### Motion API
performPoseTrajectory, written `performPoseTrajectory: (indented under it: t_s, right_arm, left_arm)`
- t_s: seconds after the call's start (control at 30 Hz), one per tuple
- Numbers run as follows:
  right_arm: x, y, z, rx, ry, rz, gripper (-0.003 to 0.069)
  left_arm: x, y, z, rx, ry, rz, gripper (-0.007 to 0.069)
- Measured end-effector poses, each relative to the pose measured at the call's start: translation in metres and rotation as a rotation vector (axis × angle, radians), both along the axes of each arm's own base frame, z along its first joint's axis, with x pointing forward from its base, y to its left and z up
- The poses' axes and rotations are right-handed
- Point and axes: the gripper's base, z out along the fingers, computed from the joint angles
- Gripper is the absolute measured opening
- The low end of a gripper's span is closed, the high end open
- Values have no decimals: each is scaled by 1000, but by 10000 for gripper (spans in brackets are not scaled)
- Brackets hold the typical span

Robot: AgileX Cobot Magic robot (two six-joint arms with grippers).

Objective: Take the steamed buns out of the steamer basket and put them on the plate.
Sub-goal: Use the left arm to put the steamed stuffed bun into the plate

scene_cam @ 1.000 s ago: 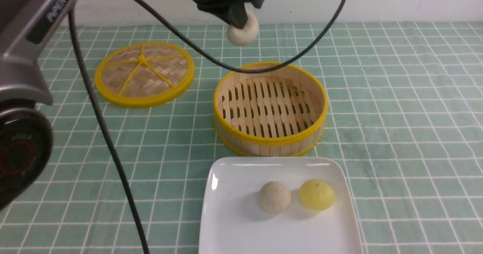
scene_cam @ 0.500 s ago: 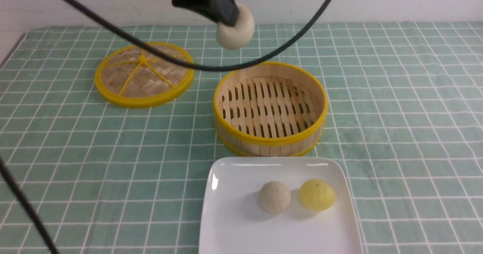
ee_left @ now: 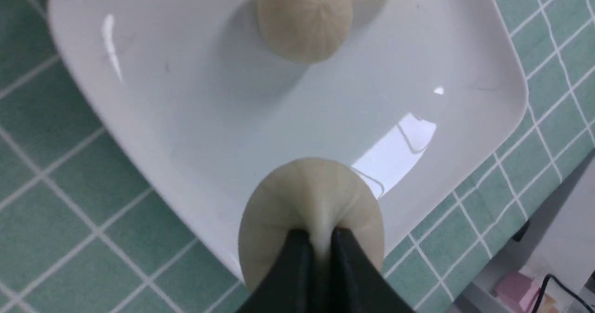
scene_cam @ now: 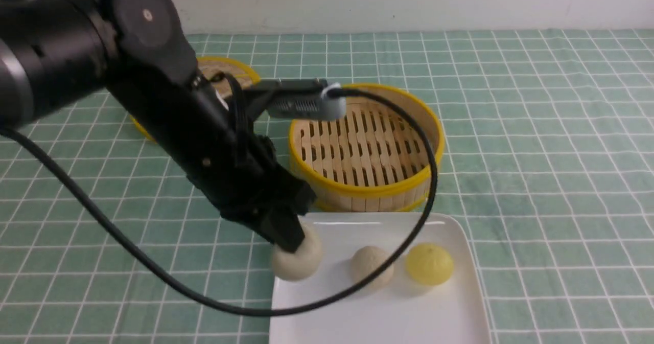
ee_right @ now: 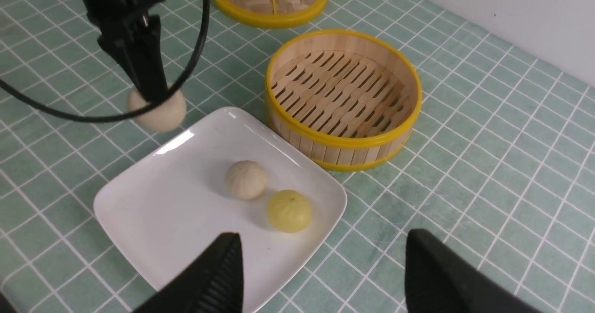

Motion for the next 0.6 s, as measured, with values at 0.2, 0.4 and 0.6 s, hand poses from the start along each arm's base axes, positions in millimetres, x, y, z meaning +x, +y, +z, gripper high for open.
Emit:
performPoseTrajectory:
  t_s: [0.2, 0.4, 0.6]
  right_arm:
    - [0, 0, 0, 4, 5, -3, 465]
    - [0, 0, 0, 3, 7, -3, 465]
    - [0, 0, 0, 3, 9, -3, 465]
  left_arm:
    - [14, -7, -39, 15, 16, -53, 41]
    - [27, -11, -61, 21, -8, -55, 41]
    - [35, -14, -74, 15, -30, -29, 41]
